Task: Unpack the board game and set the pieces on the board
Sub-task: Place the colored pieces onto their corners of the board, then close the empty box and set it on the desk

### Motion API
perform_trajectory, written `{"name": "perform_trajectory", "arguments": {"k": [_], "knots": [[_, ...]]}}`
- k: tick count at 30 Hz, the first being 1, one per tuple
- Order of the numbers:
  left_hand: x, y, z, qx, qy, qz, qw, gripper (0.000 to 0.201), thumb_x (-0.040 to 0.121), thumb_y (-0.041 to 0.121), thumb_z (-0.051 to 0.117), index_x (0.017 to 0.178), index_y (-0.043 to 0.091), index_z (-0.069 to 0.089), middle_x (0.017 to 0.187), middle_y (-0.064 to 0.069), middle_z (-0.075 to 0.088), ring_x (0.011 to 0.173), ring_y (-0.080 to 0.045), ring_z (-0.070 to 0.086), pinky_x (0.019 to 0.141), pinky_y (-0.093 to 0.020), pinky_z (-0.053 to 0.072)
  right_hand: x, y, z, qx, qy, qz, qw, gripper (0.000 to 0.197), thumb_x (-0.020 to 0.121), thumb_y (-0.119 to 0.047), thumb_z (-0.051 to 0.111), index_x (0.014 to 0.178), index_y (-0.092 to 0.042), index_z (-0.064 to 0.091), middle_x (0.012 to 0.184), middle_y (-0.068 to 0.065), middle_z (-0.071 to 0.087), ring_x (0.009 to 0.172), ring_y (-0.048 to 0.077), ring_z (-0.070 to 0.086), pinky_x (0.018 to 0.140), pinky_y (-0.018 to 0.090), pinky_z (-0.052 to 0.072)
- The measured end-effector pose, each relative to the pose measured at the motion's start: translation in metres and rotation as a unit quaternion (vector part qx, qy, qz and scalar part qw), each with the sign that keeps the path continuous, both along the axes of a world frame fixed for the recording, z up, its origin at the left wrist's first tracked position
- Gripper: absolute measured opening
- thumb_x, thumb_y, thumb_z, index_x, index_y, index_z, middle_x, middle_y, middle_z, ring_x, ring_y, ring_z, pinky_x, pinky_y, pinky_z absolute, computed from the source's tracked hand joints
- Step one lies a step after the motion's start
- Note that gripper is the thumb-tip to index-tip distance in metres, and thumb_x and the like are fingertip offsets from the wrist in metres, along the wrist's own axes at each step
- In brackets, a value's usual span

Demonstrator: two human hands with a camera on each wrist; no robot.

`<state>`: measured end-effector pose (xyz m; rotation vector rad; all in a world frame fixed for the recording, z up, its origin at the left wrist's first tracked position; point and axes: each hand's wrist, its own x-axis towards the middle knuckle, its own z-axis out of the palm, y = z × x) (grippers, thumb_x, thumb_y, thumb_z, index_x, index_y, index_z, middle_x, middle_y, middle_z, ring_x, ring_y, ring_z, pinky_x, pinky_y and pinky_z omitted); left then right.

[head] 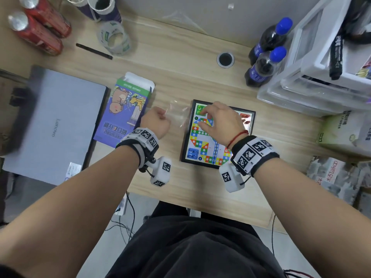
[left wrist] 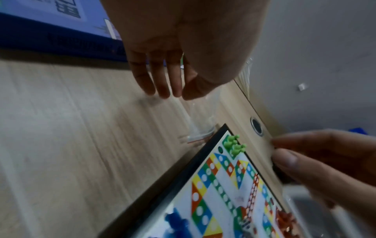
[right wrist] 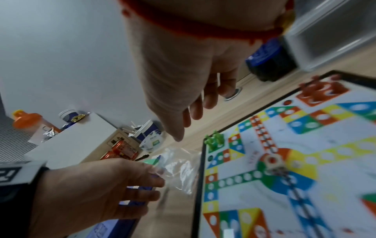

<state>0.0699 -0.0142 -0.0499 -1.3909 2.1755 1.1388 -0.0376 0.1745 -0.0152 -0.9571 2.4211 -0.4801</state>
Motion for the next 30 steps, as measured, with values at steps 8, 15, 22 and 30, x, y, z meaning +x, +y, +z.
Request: {"name": "perform_trajectory", "arguments": {"k": [8,15,22,30], "knots": [[-0.02,-0.006,0.006,0.061,0.053,-0.033,0.996,0.02,0.085,0.043,0.063,0.084,0.023,0.064,0.082,0.008,0.062,0.084,-0.018,0.059,0.072,-0.025,0.042,-0.002,-0.047,-0.013,0.031,-0.022,0.036,0.999,0.038,0.08,-0.037,0.065,0.114,-0.021,0.057,0.105,0.004,0.053,0.1,0.026,0.056,0.08,0.037,0.05],[-0.017,-0.032,0.03,0.267,0.158,0.068,0.948,0.014,0.09,0.027,0.067,0.098,0.017,0.07,0.101,-0.011,0.07,0.095,-0.021,0.064,0.082,-0.035,0.052,-0.003,-0.084,-0.005,-0.053,-0.071,-0.012,0.996,0.025,0.08,-0.03,0.066,0.103,-0.021,0.061,0.095,0.001,0.069,0.086,0.024,0.065,0.081,0.037,0.052],[-0.004,-0.089,0.023,-0.04,0.042,0.07,0.996,0.076,0.066,0.055,0.073,0.13,0.02,0.053,0.129,-0.008,0.054,0.119,-0.027,0.051,0.098,-0.036,0.043,-0.005,-0.119,-0.001,-0.047,-0.064,-0.074,0.994,0.007,0.085,-0.02,0.053,0.092,-0.017,0.054,0.081,0.008,0.07,0.079,0.033,0.065,0.075,0.041,0.053],[0.017,-0.096,0.004,-0.187,-0.123,-0.143,0.964,0.134,0.043,0.053,0.088,0.146,0.027,0.005,0.126,-0.015,0.04,0.115,-0.036,0.044,0.088,-0.047,0.041,0.001,-0.114,0.013,-0.073,-0.104,-0.105,0.986,0.023,0.083,-0.007,0.046,0.087,-0.028,0.055,0.07,0.002,0.069,0.058,0.021,0.067,0.063,0.04,0.057]]}}
